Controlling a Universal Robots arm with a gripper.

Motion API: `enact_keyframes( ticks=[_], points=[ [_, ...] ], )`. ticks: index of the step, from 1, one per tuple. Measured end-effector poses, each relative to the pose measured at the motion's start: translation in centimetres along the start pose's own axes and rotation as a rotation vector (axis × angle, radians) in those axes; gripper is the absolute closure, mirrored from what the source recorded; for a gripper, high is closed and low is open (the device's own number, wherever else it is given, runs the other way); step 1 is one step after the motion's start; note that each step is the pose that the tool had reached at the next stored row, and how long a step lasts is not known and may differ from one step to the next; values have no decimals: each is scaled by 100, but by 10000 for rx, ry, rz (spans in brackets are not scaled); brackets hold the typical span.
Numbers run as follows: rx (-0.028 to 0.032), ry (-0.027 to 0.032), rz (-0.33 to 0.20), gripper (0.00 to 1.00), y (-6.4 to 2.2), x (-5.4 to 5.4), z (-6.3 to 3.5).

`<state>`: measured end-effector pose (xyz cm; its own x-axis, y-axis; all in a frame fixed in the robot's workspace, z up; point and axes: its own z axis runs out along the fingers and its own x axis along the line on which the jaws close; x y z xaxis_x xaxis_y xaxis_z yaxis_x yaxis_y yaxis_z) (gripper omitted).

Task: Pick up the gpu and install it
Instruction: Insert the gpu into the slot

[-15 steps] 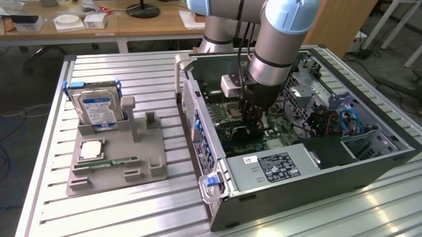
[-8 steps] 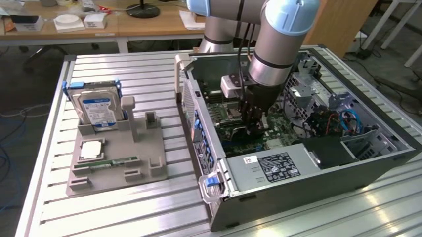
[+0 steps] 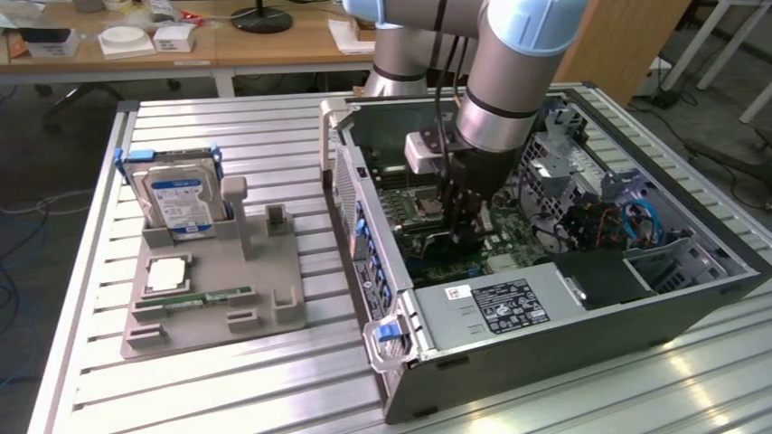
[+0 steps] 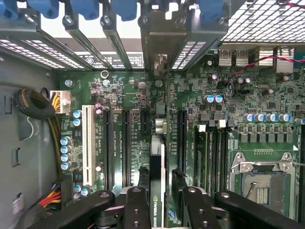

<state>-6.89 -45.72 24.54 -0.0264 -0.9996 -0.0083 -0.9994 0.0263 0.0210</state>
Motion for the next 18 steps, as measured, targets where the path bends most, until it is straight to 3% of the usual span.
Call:
enact_keyframes(
  ticks=[18],
  points=[
    [32, -1, 0, 67, 4, -23, -170]
  ],
)
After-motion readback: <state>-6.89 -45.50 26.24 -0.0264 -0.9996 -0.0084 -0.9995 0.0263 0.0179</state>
